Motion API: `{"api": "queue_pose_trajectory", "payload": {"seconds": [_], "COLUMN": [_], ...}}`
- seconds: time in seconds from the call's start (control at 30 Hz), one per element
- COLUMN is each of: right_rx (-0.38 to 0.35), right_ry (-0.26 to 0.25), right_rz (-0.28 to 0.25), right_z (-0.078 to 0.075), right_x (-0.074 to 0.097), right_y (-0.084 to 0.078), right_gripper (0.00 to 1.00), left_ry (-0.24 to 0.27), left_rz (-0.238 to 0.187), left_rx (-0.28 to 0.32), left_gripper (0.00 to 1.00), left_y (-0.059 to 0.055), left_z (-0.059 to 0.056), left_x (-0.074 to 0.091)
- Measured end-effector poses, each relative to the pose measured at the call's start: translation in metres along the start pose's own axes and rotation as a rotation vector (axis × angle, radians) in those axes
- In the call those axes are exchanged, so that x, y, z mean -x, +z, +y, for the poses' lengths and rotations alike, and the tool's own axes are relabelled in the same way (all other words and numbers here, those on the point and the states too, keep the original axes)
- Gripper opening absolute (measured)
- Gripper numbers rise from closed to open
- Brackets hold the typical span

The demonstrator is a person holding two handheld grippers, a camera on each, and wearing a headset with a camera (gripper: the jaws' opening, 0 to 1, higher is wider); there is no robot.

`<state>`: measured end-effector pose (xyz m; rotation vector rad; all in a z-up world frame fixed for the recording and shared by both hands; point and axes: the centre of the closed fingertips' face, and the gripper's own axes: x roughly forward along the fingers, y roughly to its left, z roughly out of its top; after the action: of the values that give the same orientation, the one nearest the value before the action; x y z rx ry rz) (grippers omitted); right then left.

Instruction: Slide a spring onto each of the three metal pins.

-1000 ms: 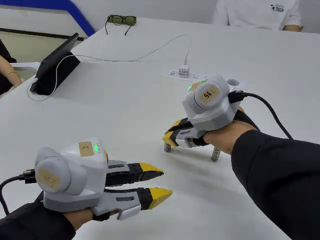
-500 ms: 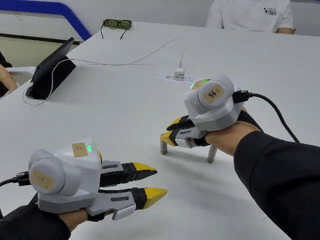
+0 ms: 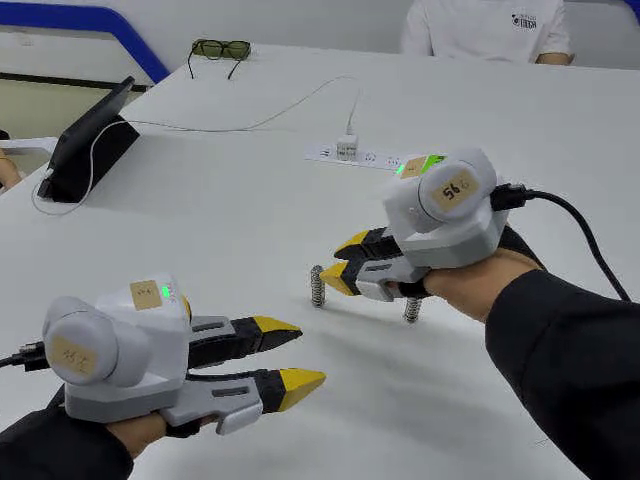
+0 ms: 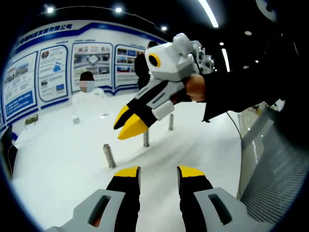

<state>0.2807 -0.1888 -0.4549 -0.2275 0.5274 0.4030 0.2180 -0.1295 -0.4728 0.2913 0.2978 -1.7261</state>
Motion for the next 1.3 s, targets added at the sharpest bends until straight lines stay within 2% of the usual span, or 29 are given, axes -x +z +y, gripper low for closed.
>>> {"api": "queue_pose_trajectory", "payload": {"seconds": [0.3,0.5,0.73,1.3], "right_rx": [-0.005,-0.024,-0.019,-0.066], "right_ry": [0.005,0.002,0.006,-0.019], "right_rz": [-0.028,-0.042,-0.043,-0.065], "right_z": [0.014,0.018,0.027,0.036], "right_x": [0.02,0.033,0.047,0.083], "right_y": [-0.007,-0.014,-0.024,-0.049], "right_gripper": [0.21,0.23,0.27,0.33], "left_ry": [0.013,0.018,0.023,0.026], "left_rz": [-0.014,-0.018,-0.022,-0.025], "left_rx": [0.007,0.015,0.019,0.027], "left_gripper": [0.35,0.37,0.39,0.44], "left_y": [0.004,0.004,0.006,0.007], "left_z": [0.004,0.005,0.007,0.008], "left_x": [0.0,0.0,0.0,0.0]}}
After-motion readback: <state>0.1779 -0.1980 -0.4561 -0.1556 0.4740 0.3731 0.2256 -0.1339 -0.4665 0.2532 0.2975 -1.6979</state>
